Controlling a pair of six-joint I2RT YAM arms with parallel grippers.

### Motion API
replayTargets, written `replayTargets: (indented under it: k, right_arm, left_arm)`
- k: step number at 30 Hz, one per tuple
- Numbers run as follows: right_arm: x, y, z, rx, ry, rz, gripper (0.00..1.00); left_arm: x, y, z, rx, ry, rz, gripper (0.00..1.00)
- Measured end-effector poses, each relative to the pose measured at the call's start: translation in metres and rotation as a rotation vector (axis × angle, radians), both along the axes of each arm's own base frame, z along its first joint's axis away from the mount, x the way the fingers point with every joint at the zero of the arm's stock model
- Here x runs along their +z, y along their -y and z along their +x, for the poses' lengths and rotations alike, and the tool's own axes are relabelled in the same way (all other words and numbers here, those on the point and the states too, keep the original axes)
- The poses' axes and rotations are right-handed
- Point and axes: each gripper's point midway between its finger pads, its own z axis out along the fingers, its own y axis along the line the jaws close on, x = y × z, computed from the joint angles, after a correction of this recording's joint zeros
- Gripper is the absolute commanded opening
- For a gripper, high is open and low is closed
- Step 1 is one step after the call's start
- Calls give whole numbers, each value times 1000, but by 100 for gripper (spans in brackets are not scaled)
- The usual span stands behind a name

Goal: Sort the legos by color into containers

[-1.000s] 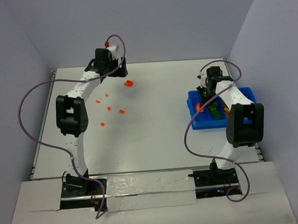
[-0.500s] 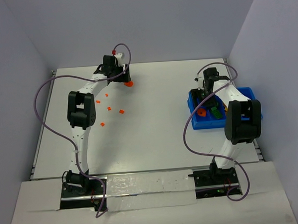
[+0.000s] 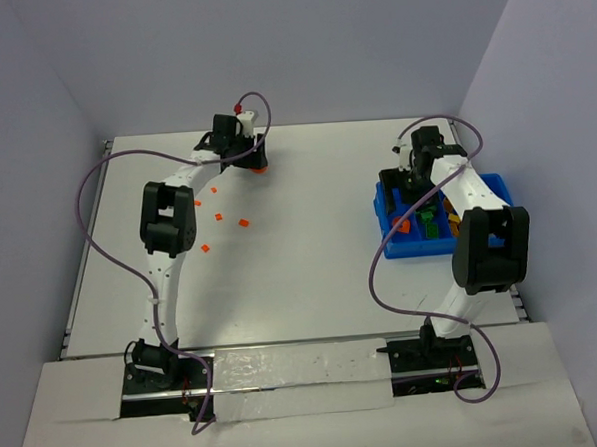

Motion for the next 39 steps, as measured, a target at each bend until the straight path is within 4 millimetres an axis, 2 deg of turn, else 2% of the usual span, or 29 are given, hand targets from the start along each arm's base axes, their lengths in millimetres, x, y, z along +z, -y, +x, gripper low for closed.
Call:
replayTargets:
  k: [4,11,12,19,21,27,31,35,39]
  right_arm:
    - [2,0,-1,-2,-4,3,94]
    - [6,-1,0,-5,-1,5,94]
    - [6,-1,0,-5,-1,6,94]
    - [11,-1,-2,-8,6,5,94]
    - [14,-1,-2,-8,14,4,94]
    - [22,1,-2,-12,34,-5,94]
    - [33,7,0,-29,71,-38,100]
    - [54,15,3,-61,135,-78,100]
    - [74,20,14,-86,203,-95,100]
  left_arm:
    - [-8,2,-1,-18,-4,7,63]
    - [-8,11,-4,-75,23,41,51]
    - [-8,13,-5,-86,27,46,45]
    - [-3,28,-5,-133,79,82,35]
    - [-4,29,-6,-141,79,95,29]
    - [-7,29,-10,-151,90,110,25]
    - [-3,20,-30,-153,65,123,22]
    - [17,14,-57,-163,34,111,21]
    - [67,14,-81,-189,67,59,20]
